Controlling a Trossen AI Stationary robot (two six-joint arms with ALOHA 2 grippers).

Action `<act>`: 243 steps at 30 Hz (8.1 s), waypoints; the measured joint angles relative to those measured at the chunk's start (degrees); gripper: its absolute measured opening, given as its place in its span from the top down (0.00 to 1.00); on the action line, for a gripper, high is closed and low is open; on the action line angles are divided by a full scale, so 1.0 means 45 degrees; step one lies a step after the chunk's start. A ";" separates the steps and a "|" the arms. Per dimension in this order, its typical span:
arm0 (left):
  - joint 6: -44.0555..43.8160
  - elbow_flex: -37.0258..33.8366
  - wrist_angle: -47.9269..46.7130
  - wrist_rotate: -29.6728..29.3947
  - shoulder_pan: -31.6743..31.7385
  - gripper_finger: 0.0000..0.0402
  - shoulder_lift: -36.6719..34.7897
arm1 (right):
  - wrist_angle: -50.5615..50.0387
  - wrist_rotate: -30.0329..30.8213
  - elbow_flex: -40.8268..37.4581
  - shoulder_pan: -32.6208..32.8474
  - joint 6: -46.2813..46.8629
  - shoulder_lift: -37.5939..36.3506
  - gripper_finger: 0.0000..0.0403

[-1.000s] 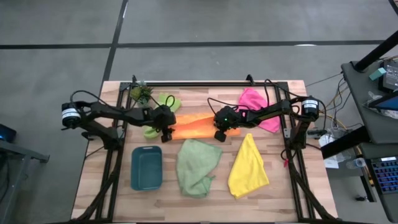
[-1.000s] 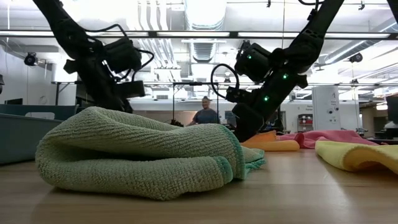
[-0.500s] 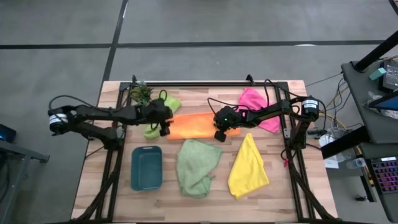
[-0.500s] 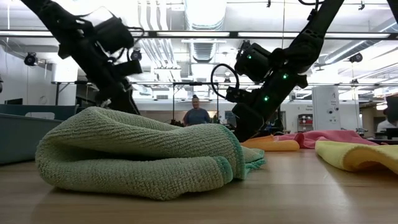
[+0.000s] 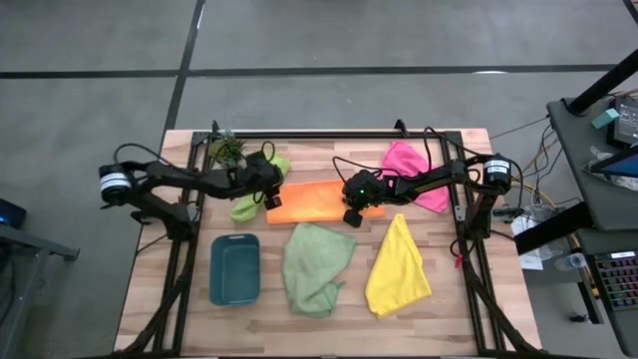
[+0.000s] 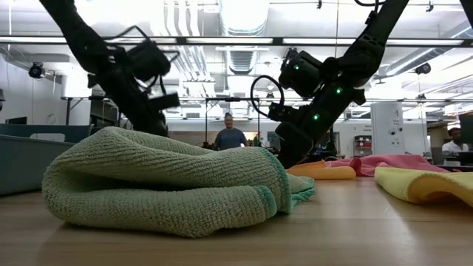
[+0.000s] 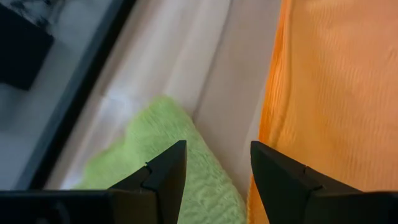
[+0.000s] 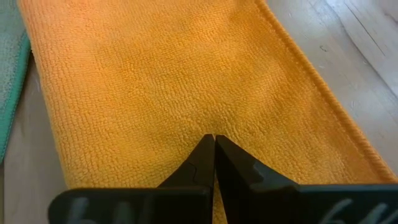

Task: Fold microfiber towels
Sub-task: Fold the orange microfiber cloth

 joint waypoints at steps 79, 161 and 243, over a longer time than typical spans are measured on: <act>-0.2117 0.0174 -0.1342 0.3317 -0.0850 0.59 0.0140 | 0.0232 0.0010 -0.0039 0.0000 -0.0237 0.0024 0.98; -0.2361 0.0340 -0.2869 -0.0797 -0.0933 0.69 -0.0642 | -0.0084 0.0120 -0.0044 0.0000 -0.0035 -0.0504 0.98; -0.5269 0.1102 -0.2012 0.1977 -0.3492 0.59 -0.1446 | -0.1855 -0.1255 -0.2336 -0.1355 0.8770 -0.2943 0.71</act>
